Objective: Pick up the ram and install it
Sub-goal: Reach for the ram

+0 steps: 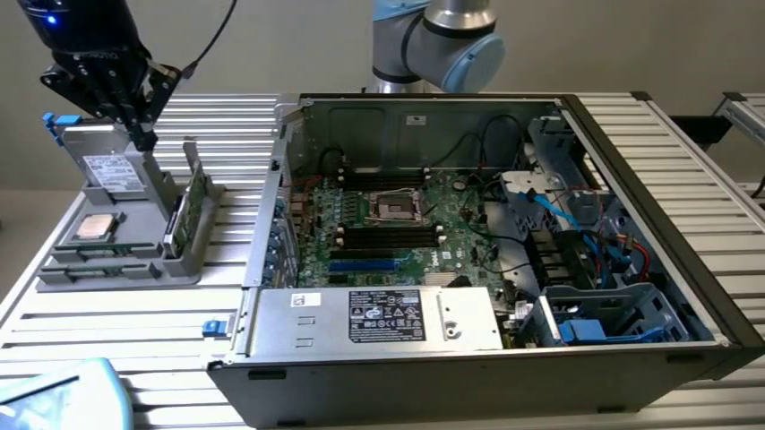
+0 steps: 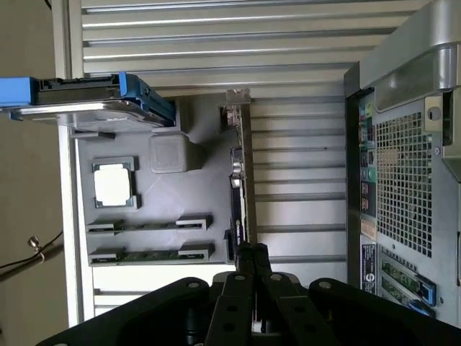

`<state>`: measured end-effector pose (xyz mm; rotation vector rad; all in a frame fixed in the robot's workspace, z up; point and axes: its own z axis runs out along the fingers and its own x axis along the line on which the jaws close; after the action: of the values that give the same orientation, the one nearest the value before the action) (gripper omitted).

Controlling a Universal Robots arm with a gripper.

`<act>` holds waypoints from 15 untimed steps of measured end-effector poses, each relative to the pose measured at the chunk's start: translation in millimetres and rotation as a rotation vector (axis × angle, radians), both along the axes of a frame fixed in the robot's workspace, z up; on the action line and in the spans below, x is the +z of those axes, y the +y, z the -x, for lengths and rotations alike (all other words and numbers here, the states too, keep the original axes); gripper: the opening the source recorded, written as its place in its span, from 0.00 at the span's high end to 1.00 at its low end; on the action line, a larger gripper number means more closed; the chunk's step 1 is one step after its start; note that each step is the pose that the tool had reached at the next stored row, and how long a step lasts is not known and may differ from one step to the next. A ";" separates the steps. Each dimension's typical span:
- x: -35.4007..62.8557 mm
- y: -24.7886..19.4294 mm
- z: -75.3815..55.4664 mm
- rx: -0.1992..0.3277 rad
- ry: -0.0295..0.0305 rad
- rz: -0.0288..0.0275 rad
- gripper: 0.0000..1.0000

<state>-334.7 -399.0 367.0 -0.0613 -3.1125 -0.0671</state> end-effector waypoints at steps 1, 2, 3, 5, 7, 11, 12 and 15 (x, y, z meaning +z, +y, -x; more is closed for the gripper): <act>-0.8 0.0 1.3 0.002 0.0004 0.0001 0.90; -1.5 -0.1 2.6 0.005 0.0007 0.0001 0.90; -2.3 -0.1 3.7 0.007 0.0010 0.0002 0.90; -3.2 -0.4 5.9 0.013 0.0016 0.0004 0.90; -4.2 -0.6 9.0 0.020 0.0015 0.0003 0.90; -6.7 -1.0 19.1 0.029 0.0016 0.0003 0.90; -7.5 -1.1 23.4 0.030 0.0015 0.0002 0.90; -9.7 -1.4 37.2 0.030 0.0018 0.0003 0.90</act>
<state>-371.9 -400.4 357.2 -0.0141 -3.1107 -0.0659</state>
